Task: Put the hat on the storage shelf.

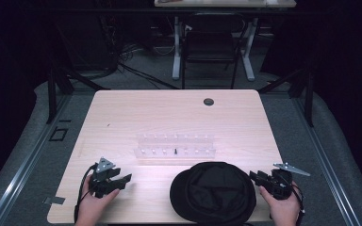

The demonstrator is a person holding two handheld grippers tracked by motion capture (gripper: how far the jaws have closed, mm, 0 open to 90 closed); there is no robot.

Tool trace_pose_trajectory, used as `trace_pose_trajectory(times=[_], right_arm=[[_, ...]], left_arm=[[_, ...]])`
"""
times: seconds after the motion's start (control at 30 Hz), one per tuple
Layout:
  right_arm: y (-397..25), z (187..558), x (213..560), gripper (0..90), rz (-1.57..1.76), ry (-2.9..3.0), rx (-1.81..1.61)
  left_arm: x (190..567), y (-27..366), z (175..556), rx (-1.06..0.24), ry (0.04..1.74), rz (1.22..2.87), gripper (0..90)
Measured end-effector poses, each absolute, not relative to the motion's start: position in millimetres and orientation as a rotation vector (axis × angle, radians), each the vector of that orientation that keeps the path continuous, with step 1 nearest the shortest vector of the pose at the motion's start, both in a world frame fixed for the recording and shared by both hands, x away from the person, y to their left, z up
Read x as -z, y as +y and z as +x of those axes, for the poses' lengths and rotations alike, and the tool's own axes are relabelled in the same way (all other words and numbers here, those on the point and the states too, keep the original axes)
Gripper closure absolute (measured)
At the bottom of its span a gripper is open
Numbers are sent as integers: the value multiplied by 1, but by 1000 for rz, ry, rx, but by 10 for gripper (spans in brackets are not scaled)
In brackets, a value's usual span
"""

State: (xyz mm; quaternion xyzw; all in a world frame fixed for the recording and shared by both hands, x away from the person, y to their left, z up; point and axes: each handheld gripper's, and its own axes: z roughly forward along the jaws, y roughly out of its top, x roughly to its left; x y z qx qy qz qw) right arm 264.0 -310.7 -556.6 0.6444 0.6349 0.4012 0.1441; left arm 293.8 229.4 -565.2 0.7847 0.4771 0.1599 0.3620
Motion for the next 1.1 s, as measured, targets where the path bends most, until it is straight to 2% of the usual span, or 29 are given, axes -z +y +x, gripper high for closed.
trace_pose_trajectory(times=[0.43,0.83,1.1], right_arm=[[-300,261,533,560,1915,1919,-1090],[-287,262,502,622,1914,2061,-891],[-290,265,494,628,1976,2093,-850]], left_arm=[[563,224,291,-397,1189,2027,444],[561,223,290,-388,1179,2028,445],[561,223,289,-385,1180,2025,445]])
